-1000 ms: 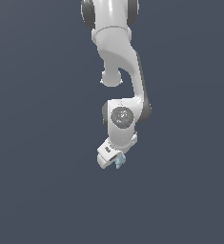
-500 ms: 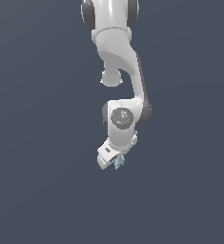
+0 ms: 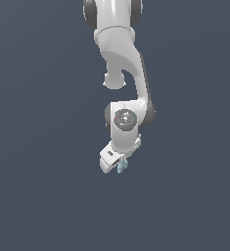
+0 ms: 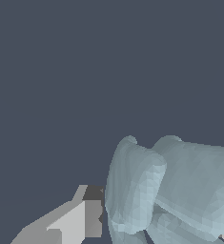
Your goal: Pick up the object and move it to a goal position.
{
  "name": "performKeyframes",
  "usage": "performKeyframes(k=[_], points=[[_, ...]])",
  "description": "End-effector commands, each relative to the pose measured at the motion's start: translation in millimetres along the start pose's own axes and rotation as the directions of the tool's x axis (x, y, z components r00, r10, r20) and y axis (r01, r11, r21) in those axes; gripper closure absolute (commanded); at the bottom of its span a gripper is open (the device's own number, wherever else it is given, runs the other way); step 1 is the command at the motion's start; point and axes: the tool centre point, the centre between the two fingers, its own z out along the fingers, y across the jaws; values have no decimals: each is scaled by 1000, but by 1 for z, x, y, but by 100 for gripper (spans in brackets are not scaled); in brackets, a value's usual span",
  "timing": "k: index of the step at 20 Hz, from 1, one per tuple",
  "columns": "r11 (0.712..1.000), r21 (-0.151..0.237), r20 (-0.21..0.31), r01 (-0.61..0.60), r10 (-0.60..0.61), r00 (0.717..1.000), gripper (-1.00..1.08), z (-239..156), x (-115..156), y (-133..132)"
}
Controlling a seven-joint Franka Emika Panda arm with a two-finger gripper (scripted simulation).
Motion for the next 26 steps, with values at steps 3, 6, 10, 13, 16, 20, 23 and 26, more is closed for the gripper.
performKeyframes(k=[3,6,10,13,16,20,23,26], points=[[1000,-1,-1,0,0,1000,108,-13,-6,-1],[1000,-1,0,0,0,1000,108,-26,-12,-3],[1000,-1,0,0,0,1000,108,-51,-23,-5],[1000,-2,0,0,0,1000,108,-75,-34,-8],[1000,-2,0,0,0,1000,108,-102,-47,-11],[1000,-2,0,0,0,1000,108,-140,-64,-15],[1000,-2,0,0,0,1000,108,-170,-77,-18],[1000,-1,0,0,0,1000,108,-201,-91,-22]])
